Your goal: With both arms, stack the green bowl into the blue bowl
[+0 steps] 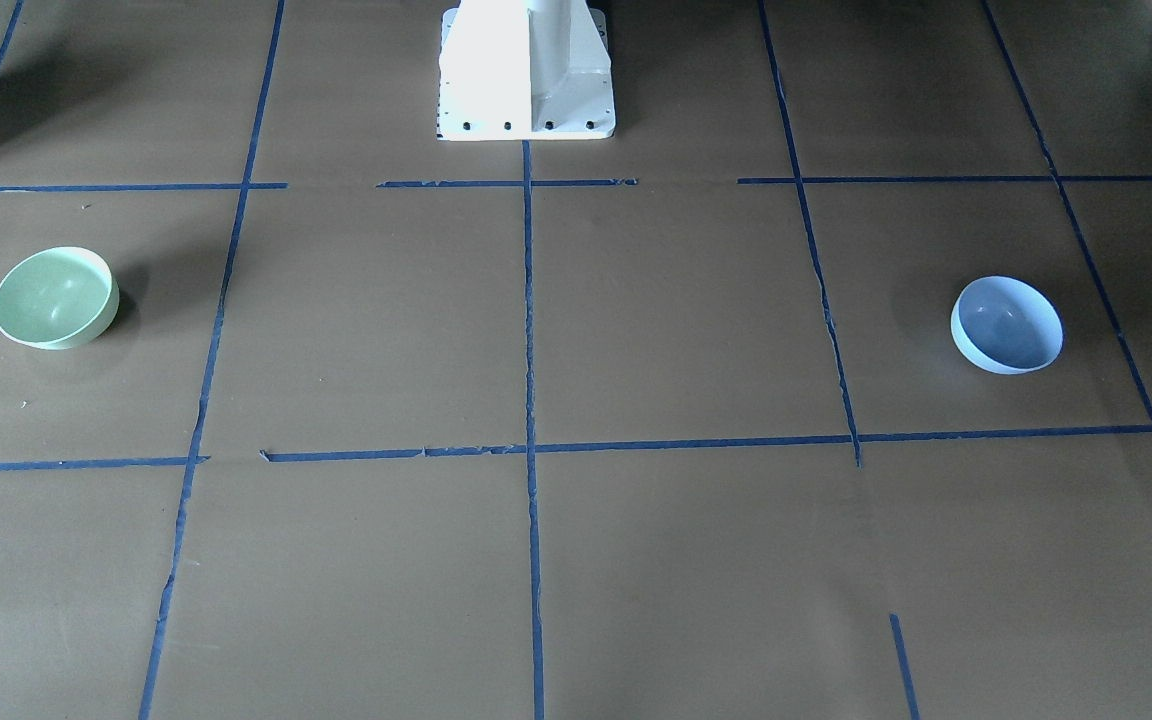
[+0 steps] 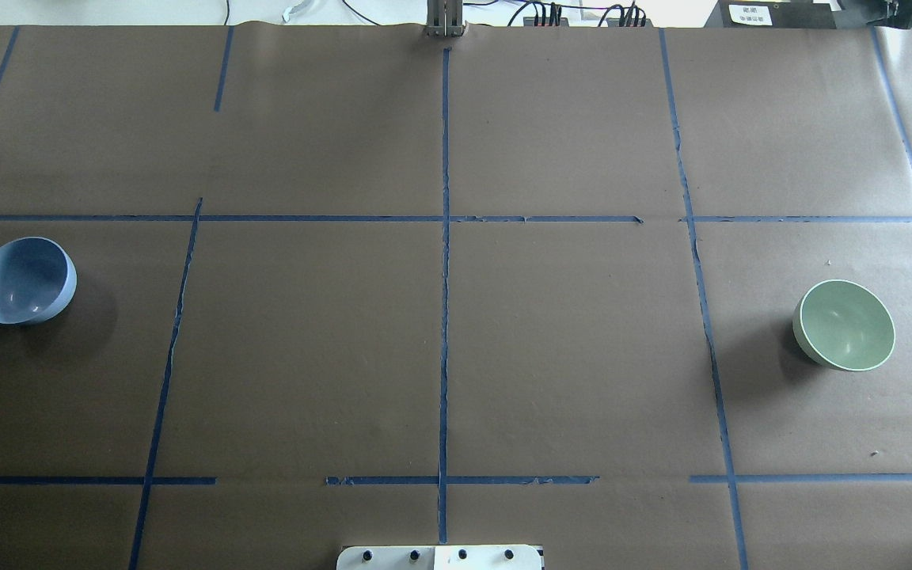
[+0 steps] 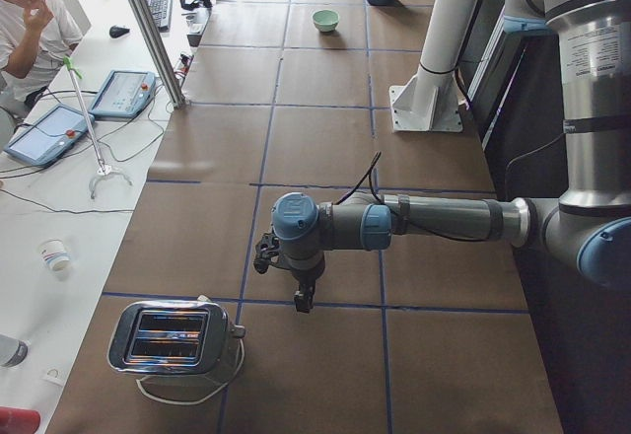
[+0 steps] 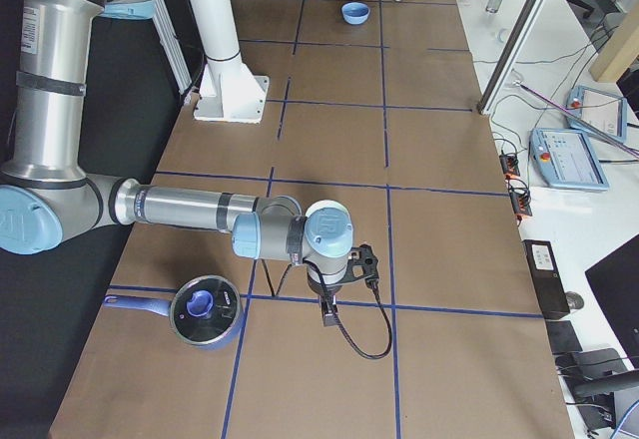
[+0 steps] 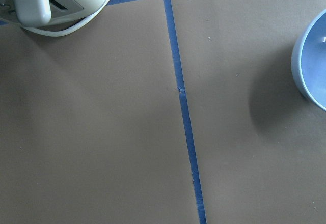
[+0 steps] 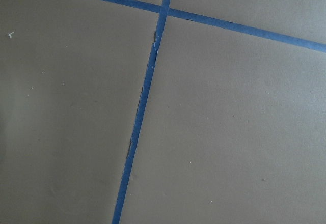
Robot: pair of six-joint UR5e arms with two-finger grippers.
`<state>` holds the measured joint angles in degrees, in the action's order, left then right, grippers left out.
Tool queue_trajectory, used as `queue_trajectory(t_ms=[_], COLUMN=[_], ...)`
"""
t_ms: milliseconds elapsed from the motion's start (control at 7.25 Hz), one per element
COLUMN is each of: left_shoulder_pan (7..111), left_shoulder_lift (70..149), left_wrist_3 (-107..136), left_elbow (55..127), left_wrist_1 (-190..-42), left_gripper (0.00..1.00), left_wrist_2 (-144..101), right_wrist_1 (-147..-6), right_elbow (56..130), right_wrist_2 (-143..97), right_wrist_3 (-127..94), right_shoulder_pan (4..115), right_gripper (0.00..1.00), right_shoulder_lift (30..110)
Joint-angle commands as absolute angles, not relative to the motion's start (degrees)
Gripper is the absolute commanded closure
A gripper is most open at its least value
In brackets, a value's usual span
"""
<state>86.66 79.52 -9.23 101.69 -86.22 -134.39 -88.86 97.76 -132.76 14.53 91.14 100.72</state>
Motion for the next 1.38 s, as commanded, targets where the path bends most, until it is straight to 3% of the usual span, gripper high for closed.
queue_trajectory(t_ms=[0, 552, 966, 1241], left_shoulder_pan=[86.7, 86.7, 86.3, 75.9], left_shoulder_lift=[79.5, 83.8, 87.0, 84.8], left_wrist_3=[-9.3, -8.8, 3.1, 17.6], left_elbow=[101.8, 102.5, 99.1, 97.6], left_wrist_1=[-86.4, -87.6, -101.3, -112.9], left_gripper=[0.00, 0.00, 0.00, 0.00], left_wrist_2=[-134.3, -133.6, -133.6, -133.4], right_wrist_1=[-88.9, -88.9, -87.4, -87.3], right_elbow=[97.7, 97.8, 97.7, 97.7], right_wrist_2=[-132.8, -132.8, -132.9, -134.0], right_wrist_3=[14.6, 14.5, 14.3, 14.3], right_shoulder_pan=[91.1, 91.1, 91.1, 91.1], right_gripper=[0.00, 0.00, 0.00, 0.00], right_shoulder_lift=[100.7, 100.6, 100.6, 100.7])
